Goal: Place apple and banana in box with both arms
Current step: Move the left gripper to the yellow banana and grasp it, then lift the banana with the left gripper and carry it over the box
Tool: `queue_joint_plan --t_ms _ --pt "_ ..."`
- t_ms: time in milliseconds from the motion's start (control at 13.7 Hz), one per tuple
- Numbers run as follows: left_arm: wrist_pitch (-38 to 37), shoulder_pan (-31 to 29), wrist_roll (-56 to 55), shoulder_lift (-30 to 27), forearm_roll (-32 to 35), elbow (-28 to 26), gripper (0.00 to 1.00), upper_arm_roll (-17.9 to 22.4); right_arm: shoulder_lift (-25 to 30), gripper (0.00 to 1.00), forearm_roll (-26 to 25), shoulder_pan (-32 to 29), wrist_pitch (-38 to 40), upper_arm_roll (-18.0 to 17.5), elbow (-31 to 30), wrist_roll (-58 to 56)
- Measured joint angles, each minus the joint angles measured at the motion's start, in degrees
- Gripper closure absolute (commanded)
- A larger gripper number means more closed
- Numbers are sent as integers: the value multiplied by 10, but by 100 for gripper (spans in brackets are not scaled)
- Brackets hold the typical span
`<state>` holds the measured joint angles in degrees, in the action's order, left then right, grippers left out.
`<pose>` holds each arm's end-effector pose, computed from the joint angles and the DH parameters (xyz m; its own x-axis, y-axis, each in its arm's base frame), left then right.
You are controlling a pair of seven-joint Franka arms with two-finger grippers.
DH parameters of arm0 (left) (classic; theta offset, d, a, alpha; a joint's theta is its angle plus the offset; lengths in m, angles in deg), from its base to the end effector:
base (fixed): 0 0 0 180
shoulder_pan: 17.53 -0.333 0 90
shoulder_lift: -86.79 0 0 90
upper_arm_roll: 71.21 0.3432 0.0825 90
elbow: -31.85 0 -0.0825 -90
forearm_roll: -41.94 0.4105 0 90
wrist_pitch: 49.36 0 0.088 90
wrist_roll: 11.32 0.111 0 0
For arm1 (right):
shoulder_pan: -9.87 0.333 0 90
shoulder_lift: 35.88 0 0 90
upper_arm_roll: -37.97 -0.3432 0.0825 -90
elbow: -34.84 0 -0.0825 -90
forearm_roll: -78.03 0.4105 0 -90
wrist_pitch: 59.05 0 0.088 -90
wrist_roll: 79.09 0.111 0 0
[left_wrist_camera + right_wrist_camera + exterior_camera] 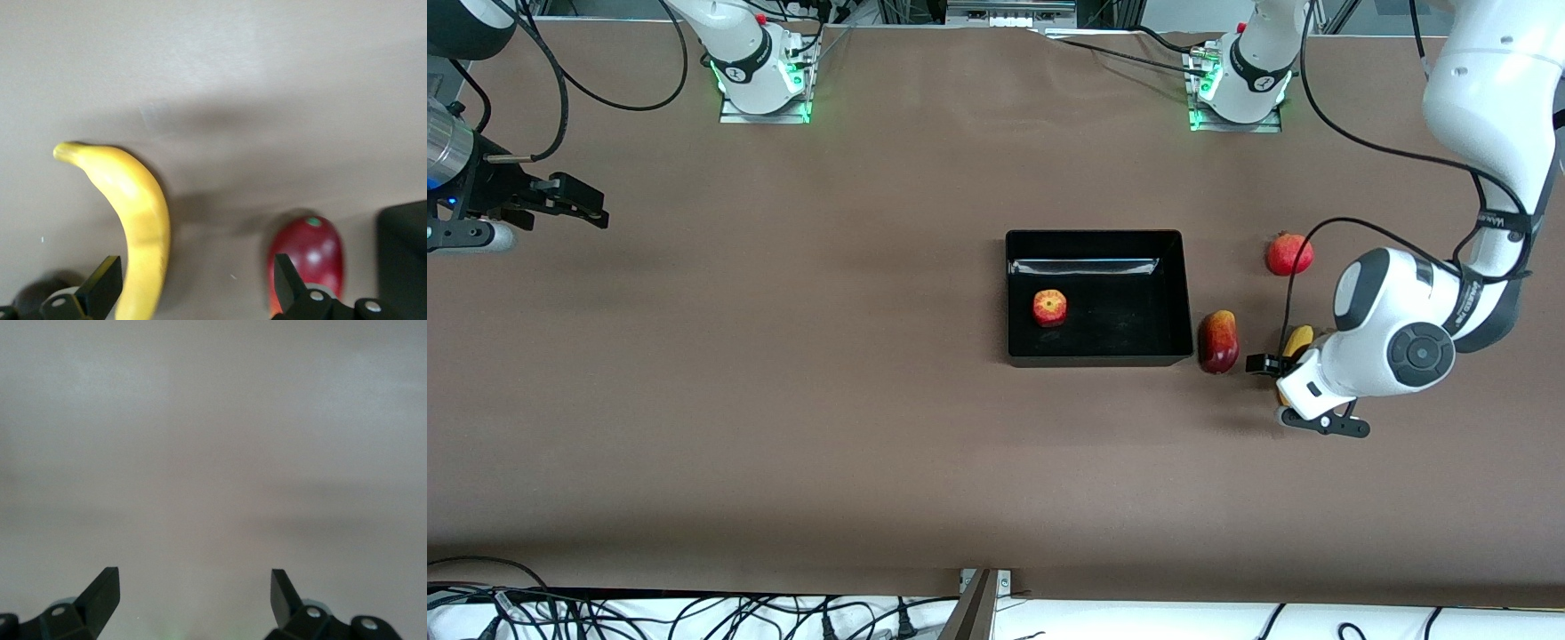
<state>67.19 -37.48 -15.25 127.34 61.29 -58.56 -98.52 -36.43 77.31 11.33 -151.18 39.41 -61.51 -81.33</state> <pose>0.7154 -0.0249 0.2456 0.9736 -0.1623 -0.1605 -0.1611 -0.9867 0.0201 0.5817 -0.0011 0.5901 0.9957 0.0399 -0.0836 0.0408 -0.9991 0.0095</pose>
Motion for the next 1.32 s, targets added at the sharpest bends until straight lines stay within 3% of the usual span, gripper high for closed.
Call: queue_joint_plan --t_ms 293,586,659,806,879,952,1319 --pt "39 -9 68 37 0 0 0 36 0 0 0 1 -3 0 0 0" --pt "40 -10 78 45 0 -7 0 39 0 0 0 1 -3 0 0 0" --pt "40 -9 78 45 0 -12 11 39 0 0 0 1 -3 0 0 0" --pt "39 -9 88 47 0 -17 74 39 0 0 0 1 -4 0 0 0" --pt "39 -9 106 47 0 -19 96 39 0 0 0 1 -4 0 0 0" --pt "39 -9 127 48 0 -19 100 39 0 0 0 1 -4 0 0 0" --pt "38 -11 170 45 0 -14 100 37 0 0 0 1 -4 0 0 0"
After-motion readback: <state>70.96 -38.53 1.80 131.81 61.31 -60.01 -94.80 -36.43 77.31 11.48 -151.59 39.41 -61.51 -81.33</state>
